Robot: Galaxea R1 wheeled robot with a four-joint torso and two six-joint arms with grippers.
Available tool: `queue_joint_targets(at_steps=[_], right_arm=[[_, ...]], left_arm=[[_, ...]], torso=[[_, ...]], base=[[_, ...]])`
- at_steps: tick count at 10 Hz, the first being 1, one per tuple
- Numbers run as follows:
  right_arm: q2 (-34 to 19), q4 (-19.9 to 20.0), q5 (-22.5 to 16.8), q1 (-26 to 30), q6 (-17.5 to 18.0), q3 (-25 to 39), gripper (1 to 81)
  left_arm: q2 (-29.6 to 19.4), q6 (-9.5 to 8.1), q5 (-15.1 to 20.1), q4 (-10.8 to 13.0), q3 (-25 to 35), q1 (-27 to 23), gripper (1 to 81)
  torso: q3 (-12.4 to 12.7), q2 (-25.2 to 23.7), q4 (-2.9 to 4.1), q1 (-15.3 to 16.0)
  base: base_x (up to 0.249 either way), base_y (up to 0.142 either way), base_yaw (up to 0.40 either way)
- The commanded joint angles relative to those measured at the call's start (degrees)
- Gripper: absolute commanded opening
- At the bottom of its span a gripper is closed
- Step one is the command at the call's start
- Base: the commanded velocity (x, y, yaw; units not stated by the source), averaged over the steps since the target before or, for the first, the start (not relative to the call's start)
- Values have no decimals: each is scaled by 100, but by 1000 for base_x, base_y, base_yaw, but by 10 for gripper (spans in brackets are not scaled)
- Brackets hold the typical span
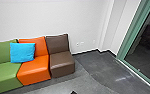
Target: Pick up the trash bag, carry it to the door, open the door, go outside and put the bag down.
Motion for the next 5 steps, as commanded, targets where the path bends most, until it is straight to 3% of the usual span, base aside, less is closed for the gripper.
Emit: queue_joint_targets(at_steps=[1,2,5], right_arm=[[-234,212,-477,573,17,169,811],[-252,238,-573,687,17,169,811],[-252,256,-670,872,25,186,811]], left_arm=[[-111,-6,405,-228,53,-288,811],[-111,-6,616,-369,18,-446,811],[-111,-6,1038,-598,0,-956,811]], torso=[[-370,-549,0,351],[-127,-765,0,494],[-234,-1387,0,889]], base=[[0,0,0],[0,0,0],[0,0,0]])
